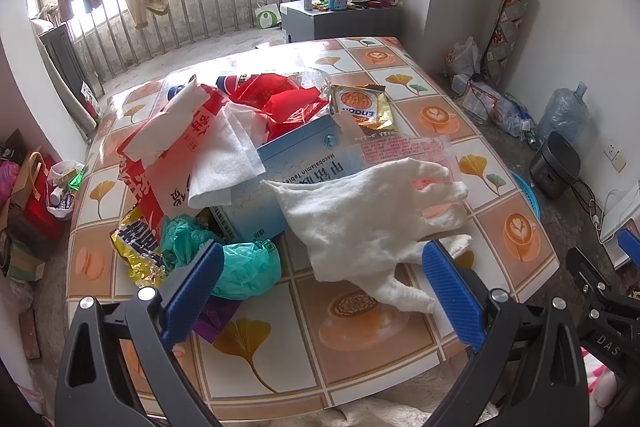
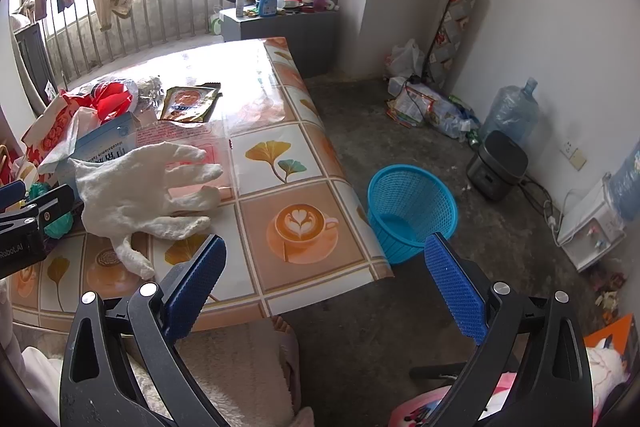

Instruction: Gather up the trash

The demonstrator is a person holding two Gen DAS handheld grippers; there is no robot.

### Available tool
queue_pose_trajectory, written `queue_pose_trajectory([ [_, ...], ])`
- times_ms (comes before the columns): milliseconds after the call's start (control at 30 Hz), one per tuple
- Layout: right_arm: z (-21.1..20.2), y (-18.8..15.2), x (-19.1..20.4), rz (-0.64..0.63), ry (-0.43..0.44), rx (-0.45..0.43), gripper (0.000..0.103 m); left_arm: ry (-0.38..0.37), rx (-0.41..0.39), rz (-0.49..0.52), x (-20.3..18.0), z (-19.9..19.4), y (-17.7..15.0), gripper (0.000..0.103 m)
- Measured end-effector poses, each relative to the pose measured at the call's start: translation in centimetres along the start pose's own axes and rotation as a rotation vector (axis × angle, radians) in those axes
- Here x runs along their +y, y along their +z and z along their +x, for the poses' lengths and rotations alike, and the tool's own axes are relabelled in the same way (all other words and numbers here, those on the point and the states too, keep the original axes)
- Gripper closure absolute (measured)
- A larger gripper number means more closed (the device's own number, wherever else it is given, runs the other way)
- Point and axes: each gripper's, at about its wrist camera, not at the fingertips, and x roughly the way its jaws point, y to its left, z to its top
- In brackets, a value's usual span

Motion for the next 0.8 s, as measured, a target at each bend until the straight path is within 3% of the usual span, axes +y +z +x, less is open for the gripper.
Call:
queue_pose_trajectory([
  [800,0.14,-0.22,0.08,0.003,-0.001,0.000,0.008,0.000,0.005,0.002,0.03,0.24,-0.31,0.006],
])
